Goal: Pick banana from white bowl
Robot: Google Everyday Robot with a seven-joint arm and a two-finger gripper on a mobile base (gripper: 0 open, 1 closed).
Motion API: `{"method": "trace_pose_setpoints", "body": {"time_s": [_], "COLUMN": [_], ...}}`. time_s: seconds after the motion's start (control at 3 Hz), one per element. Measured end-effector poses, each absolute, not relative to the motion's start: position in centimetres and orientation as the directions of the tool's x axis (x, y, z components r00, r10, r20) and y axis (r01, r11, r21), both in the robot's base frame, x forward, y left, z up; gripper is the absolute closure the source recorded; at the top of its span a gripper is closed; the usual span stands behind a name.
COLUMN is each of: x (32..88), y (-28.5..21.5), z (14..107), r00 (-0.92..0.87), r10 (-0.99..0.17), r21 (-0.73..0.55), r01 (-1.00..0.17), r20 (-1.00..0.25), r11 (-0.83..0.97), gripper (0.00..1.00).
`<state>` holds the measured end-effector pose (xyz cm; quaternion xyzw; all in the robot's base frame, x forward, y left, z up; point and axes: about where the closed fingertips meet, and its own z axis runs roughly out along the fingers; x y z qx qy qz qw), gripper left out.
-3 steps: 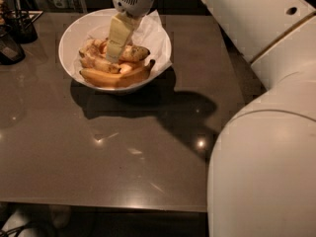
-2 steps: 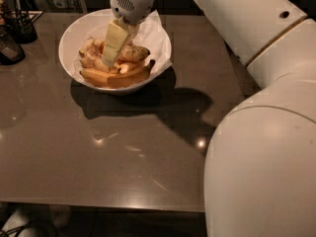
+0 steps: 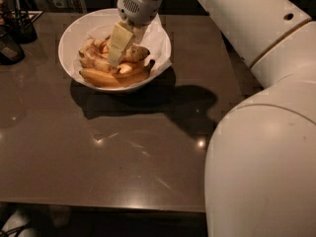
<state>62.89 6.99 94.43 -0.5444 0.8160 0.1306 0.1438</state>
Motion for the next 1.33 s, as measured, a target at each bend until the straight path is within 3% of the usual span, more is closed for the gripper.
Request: {"method": "trace_pose_setpoints", "body": {"time_s": [0.33, 1.0, 1.33], "x": [63.1, 64.0, 64.6], "y": [6.2, 5.7, 5.9], "z": [94.4, 94.1, 93.6], "r00": [-0.382, -0.388, -0.386], "r10": [-0.846, -0.850, -0.855], "r21": [0.058, 0.057, 0.061], "r01": [-0.919, -0.917, -0.919], "r20": [-0.373, -0.357, -0.346], "r11": [0.389, 0.395, 0.390], "gripper": [0.31, 0.43, 0.41]}}
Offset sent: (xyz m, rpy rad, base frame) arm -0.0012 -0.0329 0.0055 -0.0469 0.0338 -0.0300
